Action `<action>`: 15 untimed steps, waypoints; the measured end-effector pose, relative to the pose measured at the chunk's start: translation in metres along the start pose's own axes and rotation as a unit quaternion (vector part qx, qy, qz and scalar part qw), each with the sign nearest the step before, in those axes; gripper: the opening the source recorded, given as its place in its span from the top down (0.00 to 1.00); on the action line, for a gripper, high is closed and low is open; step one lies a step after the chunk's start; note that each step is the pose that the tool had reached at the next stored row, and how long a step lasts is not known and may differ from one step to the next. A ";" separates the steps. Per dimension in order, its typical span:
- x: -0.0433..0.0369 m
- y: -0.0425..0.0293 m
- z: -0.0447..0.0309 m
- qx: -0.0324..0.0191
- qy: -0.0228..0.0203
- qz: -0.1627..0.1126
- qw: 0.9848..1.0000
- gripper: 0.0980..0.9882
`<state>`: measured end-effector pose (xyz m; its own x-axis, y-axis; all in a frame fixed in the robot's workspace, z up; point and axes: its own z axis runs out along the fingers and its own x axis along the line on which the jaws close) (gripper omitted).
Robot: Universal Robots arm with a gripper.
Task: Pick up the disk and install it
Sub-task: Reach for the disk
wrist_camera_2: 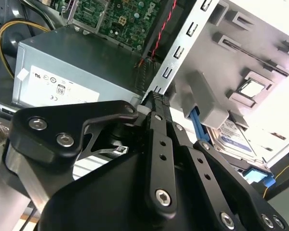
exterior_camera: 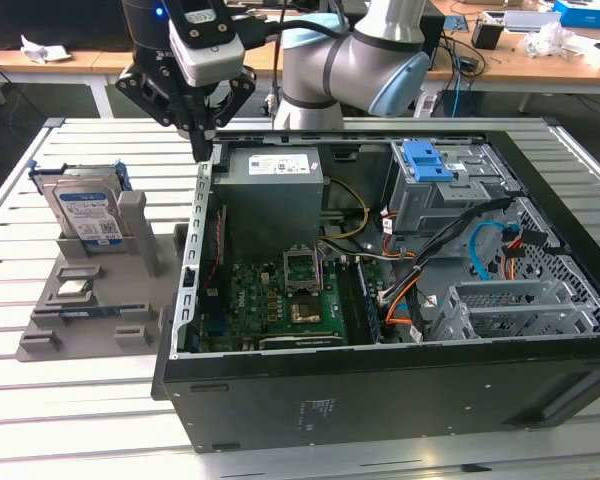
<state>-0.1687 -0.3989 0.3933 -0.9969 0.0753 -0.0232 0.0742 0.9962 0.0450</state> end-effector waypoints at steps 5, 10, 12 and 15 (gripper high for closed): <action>0.0086 -0.0006 -0.0002 0.000 0.000 0.000 1.000 0.99; 0.0176 -0.0013 -0.0004 0.000 0.000 0.000 1.000 0.99; 0.0206 -0.0015 -0.0005 0.000 0.000 0.000 1.000 0.99; 0.0249 -0.0018 -0.0007 0.000 0.000 0.000 1.000 0.99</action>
<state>-0.1937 -0.3988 0.3933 -0.9969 0.0753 -0.0233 0.0742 0.9962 0.0450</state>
